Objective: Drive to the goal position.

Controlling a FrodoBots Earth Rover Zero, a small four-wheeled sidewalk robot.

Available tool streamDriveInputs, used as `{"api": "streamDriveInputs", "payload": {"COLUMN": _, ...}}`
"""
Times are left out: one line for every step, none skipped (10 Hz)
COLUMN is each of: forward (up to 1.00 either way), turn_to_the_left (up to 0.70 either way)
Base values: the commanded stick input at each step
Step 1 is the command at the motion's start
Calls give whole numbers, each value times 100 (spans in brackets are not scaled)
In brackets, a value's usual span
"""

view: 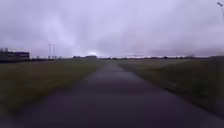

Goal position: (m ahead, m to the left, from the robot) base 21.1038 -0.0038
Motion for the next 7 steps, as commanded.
{"api": "streamDriveInputs", "payload": {"forward": 100, "turn_to_the_left": 0}}
{"api": "streamDriveInputs", "payload": {"forward": 100, "turn_to_the_left": 0}}
{"api": "streamDriveInputs", "payload": {"forward": 100, "turn_to_the_left": 0}}
{"api": "streamDriveInputs", "payload": {"forward": 100, "turn_to_the_left": 0}}
{"api": "streamDriveInputs", "payload": {"forward": 100, "turn_to_the_left": 0}}
{"api": "streamDriveInputs", "payload": {"forward": 100, "turn_to_the_left": 0}}
{"api": "streamDriveInputs", "payload": {"forward": 100, "turn_to_the_left": 0}}
